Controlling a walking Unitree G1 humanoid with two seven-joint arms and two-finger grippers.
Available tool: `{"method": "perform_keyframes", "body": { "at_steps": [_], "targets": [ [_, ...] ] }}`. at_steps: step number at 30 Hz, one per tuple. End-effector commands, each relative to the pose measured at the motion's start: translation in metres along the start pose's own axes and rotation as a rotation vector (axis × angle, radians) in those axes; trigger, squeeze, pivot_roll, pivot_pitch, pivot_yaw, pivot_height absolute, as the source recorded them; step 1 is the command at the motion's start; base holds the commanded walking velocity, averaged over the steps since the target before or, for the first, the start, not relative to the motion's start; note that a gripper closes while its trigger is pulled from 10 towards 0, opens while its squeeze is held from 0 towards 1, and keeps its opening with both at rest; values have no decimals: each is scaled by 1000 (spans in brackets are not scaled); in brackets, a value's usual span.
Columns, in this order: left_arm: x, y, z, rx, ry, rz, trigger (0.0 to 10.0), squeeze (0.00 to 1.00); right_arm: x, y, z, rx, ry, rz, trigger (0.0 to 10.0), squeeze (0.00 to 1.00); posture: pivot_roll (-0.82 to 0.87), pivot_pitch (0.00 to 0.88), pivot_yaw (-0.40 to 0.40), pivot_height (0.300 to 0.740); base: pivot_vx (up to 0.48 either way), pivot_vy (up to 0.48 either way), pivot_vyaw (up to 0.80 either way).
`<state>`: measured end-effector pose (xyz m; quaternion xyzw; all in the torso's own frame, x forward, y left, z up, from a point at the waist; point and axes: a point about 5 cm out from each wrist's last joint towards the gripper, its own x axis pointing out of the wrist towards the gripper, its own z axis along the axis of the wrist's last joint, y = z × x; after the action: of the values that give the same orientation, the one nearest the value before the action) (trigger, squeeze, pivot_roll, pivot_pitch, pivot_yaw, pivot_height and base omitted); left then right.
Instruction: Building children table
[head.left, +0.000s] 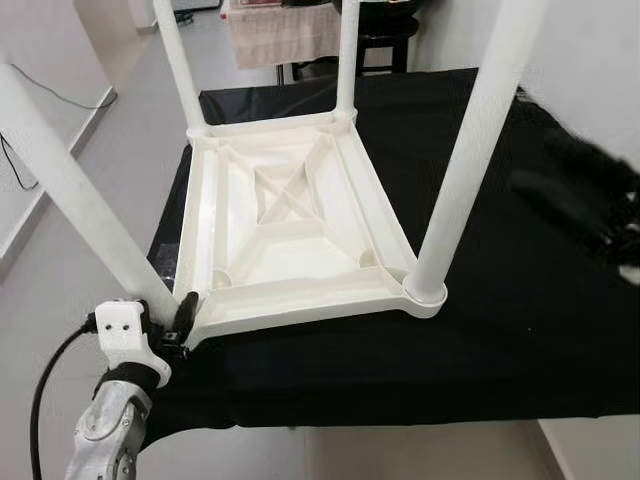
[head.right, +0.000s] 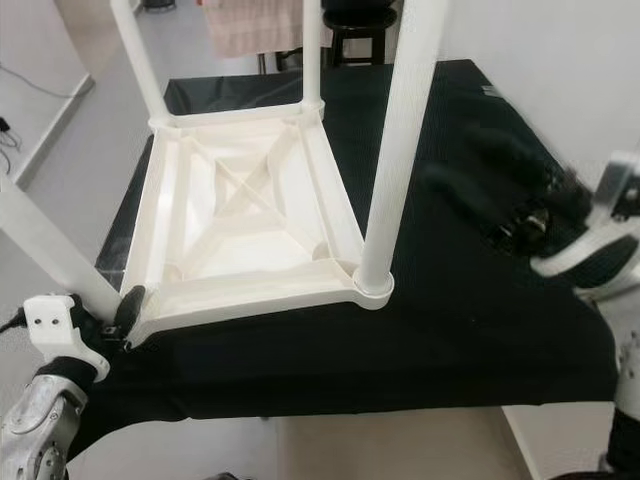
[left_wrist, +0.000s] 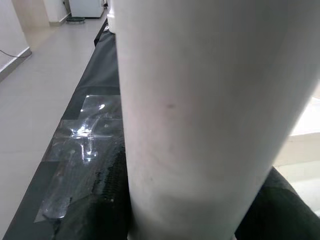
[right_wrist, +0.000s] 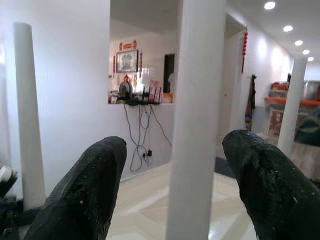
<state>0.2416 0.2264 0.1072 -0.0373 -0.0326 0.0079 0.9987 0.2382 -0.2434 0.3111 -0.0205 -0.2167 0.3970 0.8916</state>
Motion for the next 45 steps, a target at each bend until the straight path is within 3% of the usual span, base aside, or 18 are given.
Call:
{"method": "perform_keyframes", "body": {
  "at_steps": [1,2,5,16,17,18,19,34,37,38,39,43,45],
  "targets": [
    [-1,3,-2,-3,6,7,0,0,12,4,1,-3,6,8,10000,0,-3,93,26,740,0,0,0],
    [-1,3,-2,-3,-1,2,0,0,27,-1,0,-9,47,-47,10000,0,-4,93,22,740,0,0,0],
    [-1,2,-2,-4,-6,1,0,0,34,-6,-3,-8,76,-81,10000,0,0,93,15,740,0,0,0],
    [-4,1,-3,-12,-16,6,0,0,45,-16,-22,48,151,-183,10000,0,4,101,12,740,0,0,0],
    [-4,1,-2,-13,-19,5,0,0,48,-15,-23,66,151,-187,4824,0,5,101,11,740,0,0,0],
    [-4,1,-2,-13,-19,5,0,0,48,-15,-23,66,151,-187,4824,0,5,101,11,740,0,0,0],
    [-4,1,-2,-13,-20,5,0,0,50,-14,-24,78,152,-190,0,0,5,101,11,740,0,0,0],
    [-3,-3,-1,-12,-27,0,0,0,59,-14,-27,108,179,-192,0,0,-17,114,5,740,0,0,0],
    [4,4,14,-1,-65,15,0,0,61,-14,-33,125,193,-217,0,0,-11,115,7,740,0,0,0],
    [7,5,20,4,-76,12,5569,0,61,-15,-35,127,194,-229,0,0,-8,114,8,740,0,0,0],
    [10,5,26,9,-90,7,10000,0,61,-17,-36,127,194,-245,0,0,-8,114,8,740,0,0,0],
    [16,4,43,18,-133,-9,10000,0,59,-23,-39,132,195,-301,0,0,0,112,10,740,0,0,0],
    [25,4,67,27,-201,-31,10000,0,55,-33,-45,152,192,-390,0,0,22,105,12,740,0,0,0]
  ]
}}
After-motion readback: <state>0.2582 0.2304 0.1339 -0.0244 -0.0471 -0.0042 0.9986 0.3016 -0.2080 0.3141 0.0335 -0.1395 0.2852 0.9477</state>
